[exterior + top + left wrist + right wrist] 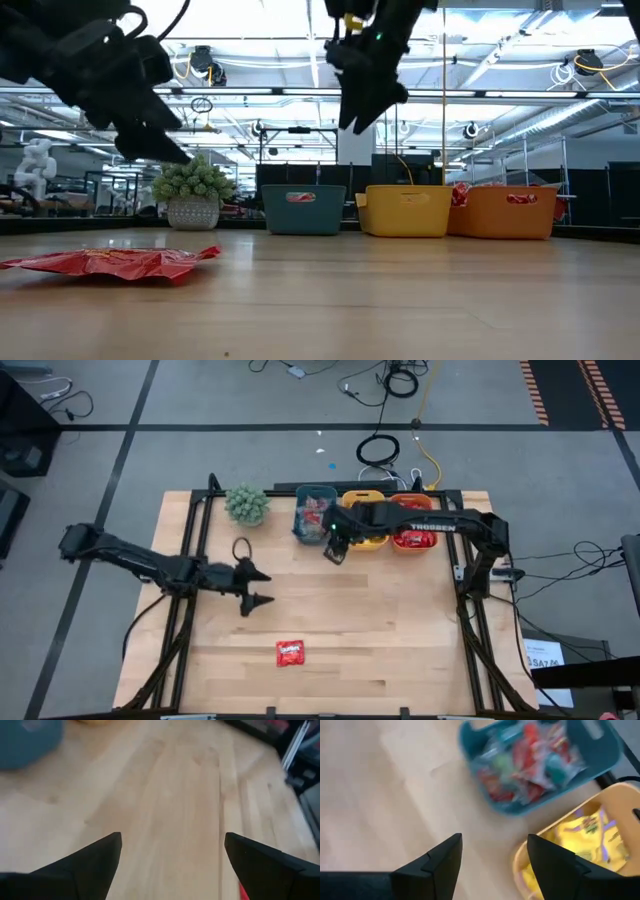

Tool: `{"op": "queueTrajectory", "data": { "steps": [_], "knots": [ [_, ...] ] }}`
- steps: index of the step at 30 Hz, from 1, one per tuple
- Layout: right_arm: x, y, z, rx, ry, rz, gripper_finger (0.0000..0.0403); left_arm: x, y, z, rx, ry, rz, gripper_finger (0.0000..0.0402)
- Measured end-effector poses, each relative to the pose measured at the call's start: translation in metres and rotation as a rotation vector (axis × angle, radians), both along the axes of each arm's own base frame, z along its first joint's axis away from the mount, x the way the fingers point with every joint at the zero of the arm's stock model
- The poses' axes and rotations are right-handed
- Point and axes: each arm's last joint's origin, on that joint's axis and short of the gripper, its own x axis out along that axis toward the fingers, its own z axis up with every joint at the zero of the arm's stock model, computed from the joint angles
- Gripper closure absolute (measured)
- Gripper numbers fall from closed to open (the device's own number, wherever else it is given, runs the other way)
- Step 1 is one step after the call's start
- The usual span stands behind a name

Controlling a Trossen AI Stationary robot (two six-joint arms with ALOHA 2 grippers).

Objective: Sort candy
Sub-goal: Put the red candy into the orange bin

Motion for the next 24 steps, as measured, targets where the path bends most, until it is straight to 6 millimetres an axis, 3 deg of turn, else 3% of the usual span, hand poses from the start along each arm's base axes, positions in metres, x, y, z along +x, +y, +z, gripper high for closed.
{"op": "queueTrajectory", "data": {
  "steps": [5,9,13,19,24],
  "knots": [
    [-0.02,0.044,-0.002,0.035,0.012,0.047,0.019,0.02,-0.032,-0.017,0.018,0.093,-0.03,0.0038],
    [-0.061,0.088,-0.011,0.111,-0.025,0.014,0.019,0.04,-0.066,-0.027,0.068,0.136,-0.091,0.0038],
    [-0.11,0.137,-0.017,0.258,-0.172,-0.01,0.019,0.062,-0.098,-0.041,0.125,0.193,-0.158,0.0038],
    [-0.165,0.19,-0.024,0.461,-0.402,-0.042,0.019,0.085,-0.128,-0.083,0.228,0.286,-0.19,0.0038],
    [-0.185,0.22,-0.027,0.495,-0.46,-0.056,0.019,0.097,-0.147,-0.113,0.267,0.199,-0.128,0.0039]
  ]
}}
